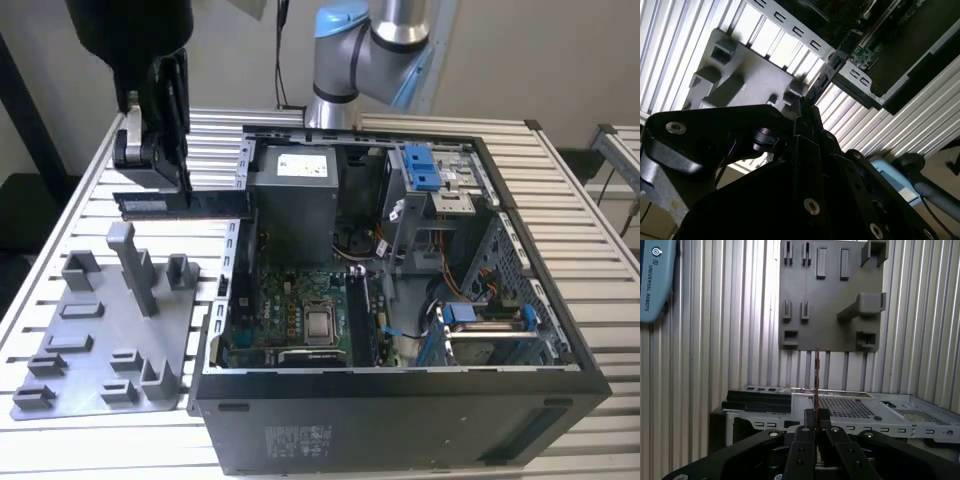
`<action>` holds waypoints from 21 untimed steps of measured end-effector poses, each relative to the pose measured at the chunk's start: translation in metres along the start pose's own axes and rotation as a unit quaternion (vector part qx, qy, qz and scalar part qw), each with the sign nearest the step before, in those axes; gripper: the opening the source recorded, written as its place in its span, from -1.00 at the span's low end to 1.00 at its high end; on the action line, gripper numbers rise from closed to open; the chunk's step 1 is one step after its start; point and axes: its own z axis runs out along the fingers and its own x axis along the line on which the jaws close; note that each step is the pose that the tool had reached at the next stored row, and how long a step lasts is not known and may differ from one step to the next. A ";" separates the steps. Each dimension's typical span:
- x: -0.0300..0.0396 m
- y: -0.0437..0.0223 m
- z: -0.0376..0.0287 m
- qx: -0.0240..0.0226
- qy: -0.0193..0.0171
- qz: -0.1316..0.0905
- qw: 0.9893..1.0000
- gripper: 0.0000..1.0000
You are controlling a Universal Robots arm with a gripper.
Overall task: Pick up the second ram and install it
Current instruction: 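Pick up the second ram and move it above second insertion slot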
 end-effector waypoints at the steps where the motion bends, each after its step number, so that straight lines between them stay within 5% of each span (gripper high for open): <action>1: -0.0003 -0.0045 0.0000 0.000 0.000 0.000 1.000 -0.72; 21: -0.0107 -0.0936 -0.0012 0.000 0.000 0.000 1.000 -0.72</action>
